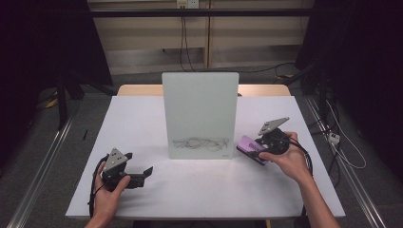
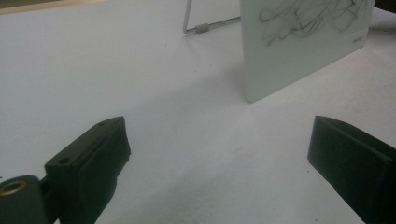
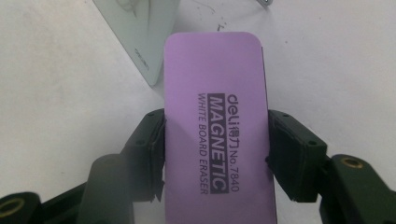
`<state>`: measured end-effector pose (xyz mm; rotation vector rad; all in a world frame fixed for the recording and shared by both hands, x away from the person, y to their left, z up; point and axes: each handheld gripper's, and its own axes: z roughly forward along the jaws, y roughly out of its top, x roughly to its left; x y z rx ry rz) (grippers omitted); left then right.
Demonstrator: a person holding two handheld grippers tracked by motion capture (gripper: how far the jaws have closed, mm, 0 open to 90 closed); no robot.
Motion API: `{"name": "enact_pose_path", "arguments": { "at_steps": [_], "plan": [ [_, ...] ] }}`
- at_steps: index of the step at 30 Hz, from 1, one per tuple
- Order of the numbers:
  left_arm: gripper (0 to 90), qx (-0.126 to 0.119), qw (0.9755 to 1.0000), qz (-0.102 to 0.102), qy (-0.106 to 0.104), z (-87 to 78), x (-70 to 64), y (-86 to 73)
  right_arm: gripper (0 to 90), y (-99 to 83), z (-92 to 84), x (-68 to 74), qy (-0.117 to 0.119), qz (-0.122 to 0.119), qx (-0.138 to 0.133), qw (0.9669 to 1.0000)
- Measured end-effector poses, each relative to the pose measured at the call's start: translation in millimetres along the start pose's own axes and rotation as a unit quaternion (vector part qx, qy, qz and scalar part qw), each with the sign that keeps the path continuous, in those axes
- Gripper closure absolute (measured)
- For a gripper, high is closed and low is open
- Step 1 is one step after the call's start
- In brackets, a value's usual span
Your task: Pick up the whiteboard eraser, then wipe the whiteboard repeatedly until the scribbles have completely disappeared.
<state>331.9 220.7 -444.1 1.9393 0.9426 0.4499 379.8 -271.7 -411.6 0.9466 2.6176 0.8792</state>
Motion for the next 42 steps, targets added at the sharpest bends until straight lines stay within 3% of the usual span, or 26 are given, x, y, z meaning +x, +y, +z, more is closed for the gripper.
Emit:
{"name": "enact_pose_path", "arguments": {
  "at_steps": [3,9,15,16,21,34,38,42],
  "plan": [
    [5.4,0.001,1.0000,0.002,0.000,-0.2,-0.6,0.0,41.3,0.4,-1.8,2.9,0.003,0.001,-0.014,0.9999],
    [5.5,0.001,1.0000,-0.001,-0.001,0.1,-0.7,-0.1,41.4,-0.5,-3.6,6.9,0.006,0.001,-0.017,0.9998],
    [5.4,0.000,1.0000,0.005,-0.001,0.0,-0.3,-0.6,41.4,1.3,-13.5,11.8,0.000,-0.005,-0.047,0.9989],
    [5.5,0.002,1.0000,0.005,-0.001,-0.1,0.0,-0.7,41.4,2.1,-18.0,13.1,-0.002,-0.006,-0.064,0.9980],
    [5.4,0.002,1.0000,-0.007,-0.003,0.5,1.9,-2.5,41.5,1.8,-23.6,18.0,-0.004,-0.014,-0.092,0.9956],
    [5.5,0.003,1.0000,0.009,0.002,-0.6,-0.9,0.6,41.5,9.5,-28.2,39.0,-0.004,-0.049,-0.134,0.9898],
    [5.5,0.002,1.0000,0.007,-0.001,0.2,-1.3,0.6,41.5,16.2,-26.2,47.3,-0.003,-0.066,-0.151,0.9863],
    [5.5,0.003,1.0000,0.003,0.000,-0.3,-0.2,0.0,41.5,19.6,-22.1,51.9,-0.002,-0.073,-0.156,0.9850]
  ]
}}
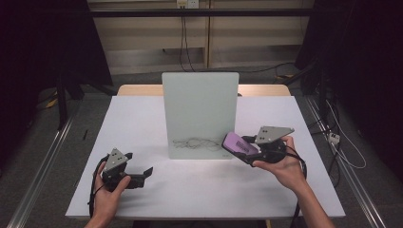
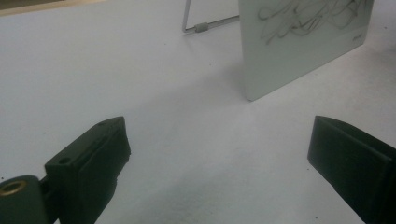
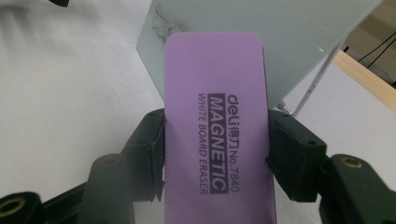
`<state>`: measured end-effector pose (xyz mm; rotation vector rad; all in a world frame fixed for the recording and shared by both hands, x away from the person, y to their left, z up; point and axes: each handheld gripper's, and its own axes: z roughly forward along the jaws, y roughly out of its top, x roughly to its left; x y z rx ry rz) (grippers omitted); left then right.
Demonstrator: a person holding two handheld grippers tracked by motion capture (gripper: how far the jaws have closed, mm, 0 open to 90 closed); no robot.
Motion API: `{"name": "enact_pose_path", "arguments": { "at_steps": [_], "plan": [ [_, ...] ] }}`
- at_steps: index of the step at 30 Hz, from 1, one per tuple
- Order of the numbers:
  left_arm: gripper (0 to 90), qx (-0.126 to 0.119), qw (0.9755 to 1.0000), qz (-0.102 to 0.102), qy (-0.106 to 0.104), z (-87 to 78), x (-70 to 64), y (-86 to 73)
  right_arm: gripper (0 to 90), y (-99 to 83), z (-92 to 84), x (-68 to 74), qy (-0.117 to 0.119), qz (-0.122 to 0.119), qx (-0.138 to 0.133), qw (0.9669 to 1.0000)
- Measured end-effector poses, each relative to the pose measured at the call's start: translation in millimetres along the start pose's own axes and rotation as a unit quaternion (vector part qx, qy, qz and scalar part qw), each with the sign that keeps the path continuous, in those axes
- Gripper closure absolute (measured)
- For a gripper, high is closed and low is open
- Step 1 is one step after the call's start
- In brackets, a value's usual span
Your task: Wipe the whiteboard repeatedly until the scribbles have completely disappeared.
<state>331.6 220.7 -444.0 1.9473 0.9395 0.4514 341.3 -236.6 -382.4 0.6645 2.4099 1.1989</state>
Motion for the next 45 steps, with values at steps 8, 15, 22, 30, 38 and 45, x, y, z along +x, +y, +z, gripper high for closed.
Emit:
{"name": "enact_pose_path", "arguments": {
  "at_steps": [8,15,22,30,38,45],
  "plan": [
    [5.5,0.000,1.0000,0.003,0.000,-0.4,0.5,0.1,41.5,2.9,13.9,5.2,0.008,-0.007,-0.005,0.9999],
    [5.4,0.000,1.0000,0.004,0.000,-0.4,1.0,0.2,41.5,5.2,25.8,3.4,0.026,0.007,-0.011,0.9996],
    [5.5,0.003,1.0000,0.004,0.000,1.2,1.2,0.1,41.5,13.6,32.3,-2.9,0.021,-0.016,-0.009,0.9996],
    [5.5,0.005,1.0000,0.003,0.001,1.2,1.5,-0.4,41.4,28.5,42.5,-6.2,0.020,-0.039,-0.007,0.9990],
    [5.4,0.006,1.0000,0.003,0.001,1.9,1.7,-0.2,41.5,35.3,47.5,-6.6,0.024,-0.049,0.004,0.9985],
    [5.4,0.008,1.0000,0.004,0.001,2.0,1.9,-0.6,41.5,32.9,53.3,-5.6,0.023,-0.055,0.000,0.9982]
  ]
}}
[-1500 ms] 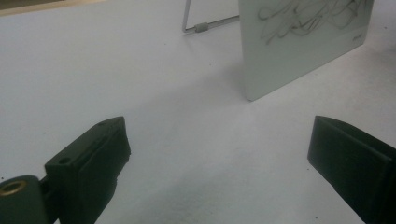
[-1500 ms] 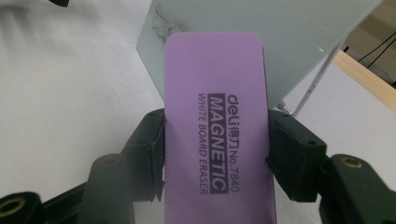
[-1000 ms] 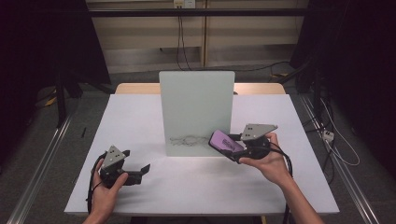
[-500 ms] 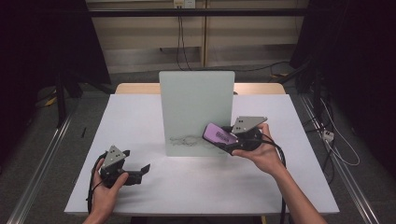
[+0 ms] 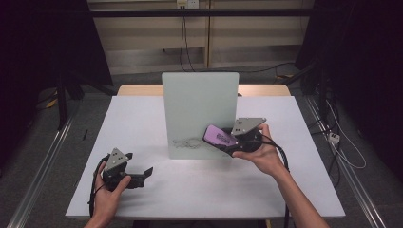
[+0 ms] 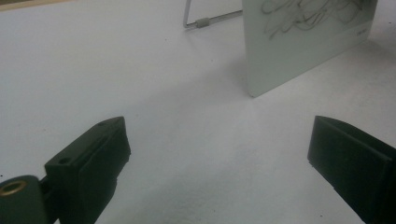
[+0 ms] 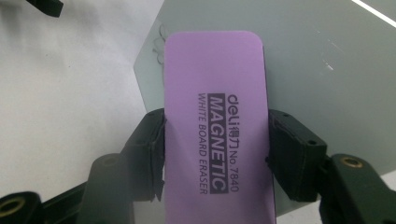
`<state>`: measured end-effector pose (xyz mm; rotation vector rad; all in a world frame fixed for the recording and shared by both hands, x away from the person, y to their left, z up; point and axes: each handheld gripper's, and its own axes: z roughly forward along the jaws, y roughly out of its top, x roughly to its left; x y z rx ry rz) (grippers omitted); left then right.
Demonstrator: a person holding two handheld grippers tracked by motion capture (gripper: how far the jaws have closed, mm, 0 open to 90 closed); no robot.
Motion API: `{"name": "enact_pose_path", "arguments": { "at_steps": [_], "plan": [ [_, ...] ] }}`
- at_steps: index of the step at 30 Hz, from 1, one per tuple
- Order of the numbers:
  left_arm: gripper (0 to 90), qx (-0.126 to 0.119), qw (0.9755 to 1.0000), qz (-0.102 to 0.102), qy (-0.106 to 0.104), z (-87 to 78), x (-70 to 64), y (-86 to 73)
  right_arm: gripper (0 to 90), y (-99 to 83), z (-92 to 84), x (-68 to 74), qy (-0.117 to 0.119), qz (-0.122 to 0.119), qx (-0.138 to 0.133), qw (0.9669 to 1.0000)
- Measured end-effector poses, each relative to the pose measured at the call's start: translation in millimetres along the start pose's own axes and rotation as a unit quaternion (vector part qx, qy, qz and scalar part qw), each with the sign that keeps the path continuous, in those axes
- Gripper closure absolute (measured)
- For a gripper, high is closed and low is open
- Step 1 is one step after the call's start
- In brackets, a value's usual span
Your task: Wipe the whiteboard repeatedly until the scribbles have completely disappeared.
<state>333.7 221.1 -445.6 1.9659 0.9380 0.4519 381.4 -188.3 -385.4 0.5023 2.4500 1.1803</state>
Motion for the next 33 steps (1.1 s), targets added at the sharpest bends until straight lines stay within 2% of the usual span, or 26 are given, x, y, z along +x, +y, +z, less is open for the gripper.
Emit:
{"name": "enact_pose_path", "arguments": {
  "at_steps": [16,18,19,33],
  "plan": [
    [5.5,-0.004,1.0000,-0.003,-0.001,-1.2,-0.2,0.2,41.5,-2.0,2.7,1.4,0.002,-0.010,0.000,0.9999],
    [5.5,-0.005,1.0000,0.001,0.000,-2.0,0.0,0.5,41.4,-4.5,4.9,2.8,0.006,-0.010,0.002,0.9999],
    [5.5,-0.008,1.0000,-0.004,-0.002,-1.9,-0.5,0.3,41.5,-7.4,7.5,4.4,0.012,-0.010,0.005,0.9999],
    [5.5,-0.006,1.0000,-0.001,0.000,-3.0,0.4,0.4,41.6,-11.4,21.3,15.9,0.020,-0.016,0.029,0.9992]
  ]
}}
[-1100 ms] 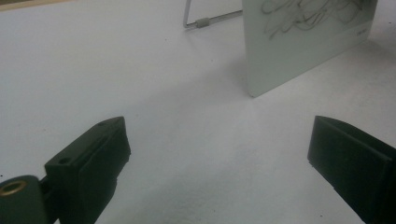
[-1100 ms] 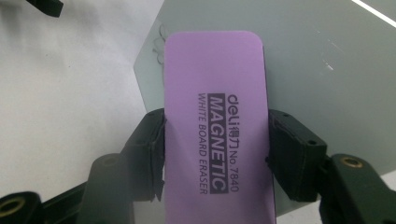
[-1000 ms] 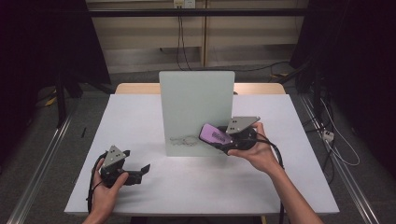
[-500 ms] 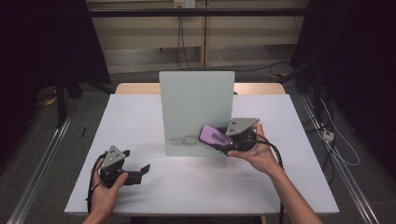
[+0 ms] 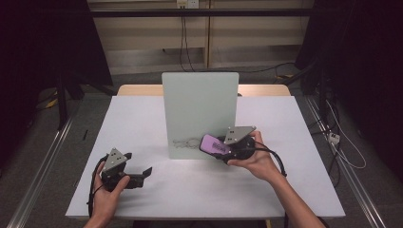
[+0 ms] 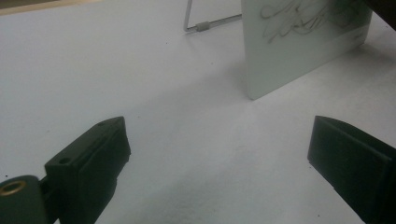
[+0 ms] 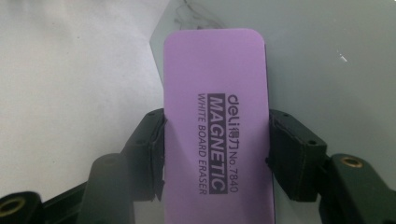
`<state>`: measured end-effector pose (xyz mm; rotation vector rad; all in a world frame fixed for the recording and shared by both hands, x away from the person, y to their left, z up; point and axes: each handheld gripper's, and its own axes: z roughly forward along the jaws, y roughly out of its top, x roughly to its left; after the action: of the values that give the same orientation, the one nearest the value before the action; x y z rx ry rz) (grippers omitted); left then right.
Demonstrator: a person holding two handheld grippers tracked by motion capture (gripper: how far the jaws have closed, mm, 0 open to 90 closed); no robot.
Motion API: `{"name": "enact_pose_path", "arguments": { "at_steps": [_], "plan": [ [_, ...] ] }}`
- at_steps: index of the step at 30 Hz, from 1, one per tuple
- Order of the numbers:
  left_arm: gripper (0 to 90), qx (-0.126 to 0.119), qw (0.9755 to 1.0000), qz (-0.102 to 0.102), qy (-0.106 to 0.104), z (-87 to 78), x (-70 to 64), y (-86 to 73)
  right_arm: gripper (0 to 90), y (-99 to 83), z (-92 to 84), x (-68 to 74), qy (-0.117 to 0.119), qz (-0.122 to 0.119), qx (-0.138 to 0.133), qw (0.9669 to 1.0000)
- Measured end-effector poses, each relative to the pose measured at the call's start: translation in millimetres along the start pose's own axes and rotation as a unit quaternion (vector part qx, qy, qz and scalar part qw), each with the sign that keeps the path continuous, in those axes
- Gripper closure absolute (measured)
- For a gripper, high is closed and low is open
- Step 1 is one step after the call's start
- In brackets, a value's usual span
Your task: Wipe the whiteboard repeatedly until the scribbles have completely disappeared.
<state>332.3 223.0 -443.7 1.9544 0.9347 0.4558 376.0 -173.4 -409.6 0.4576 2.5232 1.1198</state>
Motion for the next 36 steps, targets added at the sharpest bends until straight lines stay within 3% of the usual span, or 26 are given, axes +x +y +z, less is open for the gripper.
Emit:
{"name": "enact_pose_path", "arguments": {
  "at_steps": [15,20,22,29,36],
  "plan": [
    [5.5,-0.001,1.0000,0.002,0.000,0.6,0.3,-0.2,41.7,0.1,13.0,8.9,0.009,-0.008,0.014,0.9998],
    [5.4,0.000,1.0000,0.002,-0.001,0.1,0.6,-0.1,41.7,5.0,2.4,3.0,-0.011,-0.005,-0.002,0.9999],
    [5.5,-0.002,1.0000,-0.009,-0.005,0.4,0.3,-0.5,41.7,6.4,-5.0,-1.9,-0.020,0.000,-0.015,0.9997],
    [5.5,0.000,1.0000,-0.006,-0.005,0.8,-0.2,-0.5,41.6,7.0,-25.3,-11.8,-0.051,0.009,-0.039,0.9979],
    [5.4,0.000,1.0000,0.001,-0.003,1.1,-0.6,-0.3,41.7,4.8,-18.7,-6.5,-0.051,0.006,-0.035,0.9981]
  ]
}}
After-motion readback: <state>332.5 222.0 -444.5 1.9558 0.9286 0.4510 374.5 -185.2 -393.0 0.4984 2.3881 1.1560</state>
